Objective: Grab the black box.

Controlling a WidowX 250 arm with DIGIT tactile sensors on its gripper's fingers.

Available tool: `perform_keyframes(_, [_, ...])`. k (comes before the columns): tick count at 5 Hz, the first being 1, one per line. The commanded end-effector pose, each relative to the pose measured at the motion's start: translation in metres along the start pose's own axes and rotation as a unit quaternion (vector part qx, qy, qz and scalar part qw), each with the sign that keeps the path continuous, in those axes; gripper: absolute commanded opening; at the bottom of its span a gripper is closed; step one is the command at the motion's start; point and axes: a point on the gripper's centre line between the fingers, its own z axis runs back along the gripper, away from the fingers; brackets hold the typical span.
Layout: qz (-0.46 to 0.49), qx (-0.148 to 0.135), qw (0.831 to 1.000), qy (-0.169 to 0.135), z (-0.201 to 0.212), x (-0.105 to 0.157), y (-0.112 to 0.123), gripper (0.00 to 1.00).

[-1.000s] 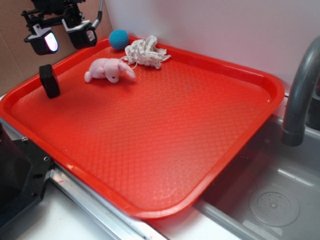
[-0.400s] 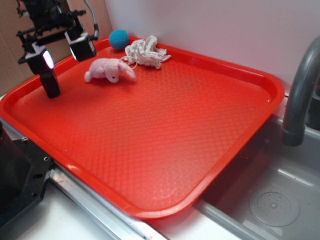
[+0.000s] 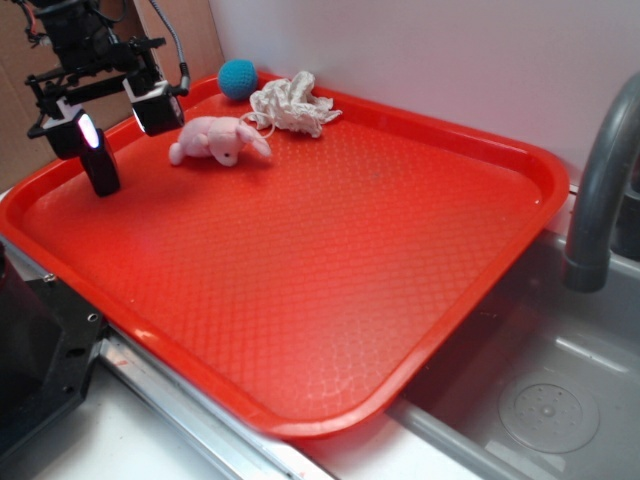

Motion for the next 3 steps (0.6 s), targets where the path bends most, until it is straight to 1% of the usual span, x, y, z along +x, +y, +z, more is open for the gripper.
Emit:
perform_keyframes(1, [0.029, 0.006, 0.999, -0.014, 0.008, 0.014, 0.021, 1.0])
perform_keyframes(2, [0.049, 0.009, 0.999, -0.006, 0.005, 0.023, 0.038, 1.0])
perform_keyframes(3, [0.056, -0.004, 0.998, -0.013, 0.011, 0.031, 0.038, 1.0])
